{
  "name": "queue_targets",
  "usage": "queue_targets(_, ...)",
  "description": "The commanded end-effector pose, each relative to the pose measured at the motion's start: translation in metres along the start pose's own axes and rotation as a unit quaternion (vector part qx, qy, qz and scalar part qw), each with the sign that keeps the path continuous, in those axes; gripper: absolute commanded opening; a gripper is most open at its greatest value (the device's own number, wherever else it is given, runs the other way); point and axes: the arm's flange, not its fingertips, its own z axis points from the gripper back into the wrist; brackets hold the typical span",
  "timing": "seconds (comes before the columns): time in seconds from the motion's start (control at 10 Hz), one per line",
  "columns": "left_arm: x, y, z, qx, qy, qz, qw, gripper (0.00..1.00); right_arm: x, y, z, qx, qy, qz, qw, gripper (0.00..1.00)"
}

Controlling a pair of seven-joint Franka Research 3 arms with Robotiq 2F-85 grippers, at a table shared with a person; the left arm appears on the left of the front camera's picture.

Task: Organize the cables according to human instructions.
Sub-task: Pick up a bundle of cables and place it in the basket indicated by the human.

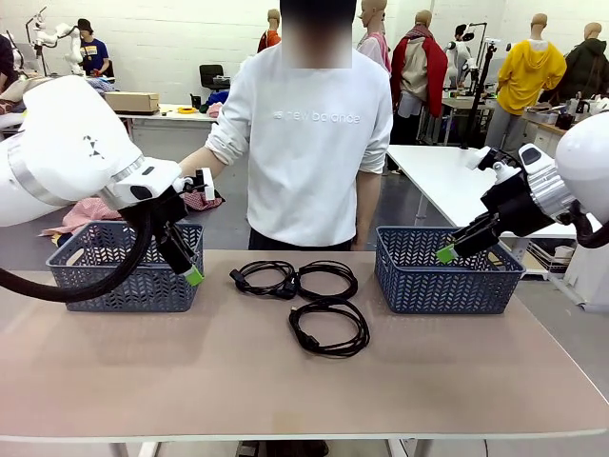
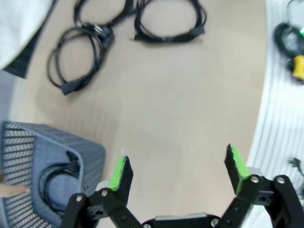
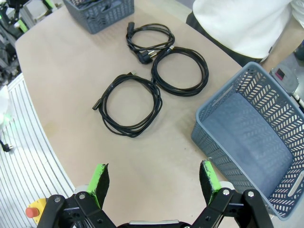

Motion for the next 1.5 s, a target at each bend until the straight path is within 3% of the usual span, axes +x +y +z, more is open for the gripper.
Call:
queue_targets(0.0, 0.029, 0.019, -0.009, 0.023, 0.040, -0.064, 0.997, 1.00, -0.001, -0.002, -0.001, 0.007, -0.011, 0.010, 1.000, 1.00)
queue_targets(0.5, 0.100, 0.078, -0.073, -0.005, 0.117, -0.213, 0.970, 1.00, -0.001, -0.002, -0.001, 0.007, -0.011, 0.010, 1.000, 1.00)
queue_targets(0.9, 0.118, 0.123, -0.121, -0.018, 0.169, -0.218, 0.961, 1.00, -0.001, -0.002, -0.001, 0.007, -0.011, 0.010, 1.000, 1.00)
queue_targets(1.4, 0.111, 0.127, -0.134, -0.020, 0.161, -0.223, 0.961, 1.00, -0.001, -0.002, -0.001, 0.007, -0.011, 0.010, 1.000, 1.00)
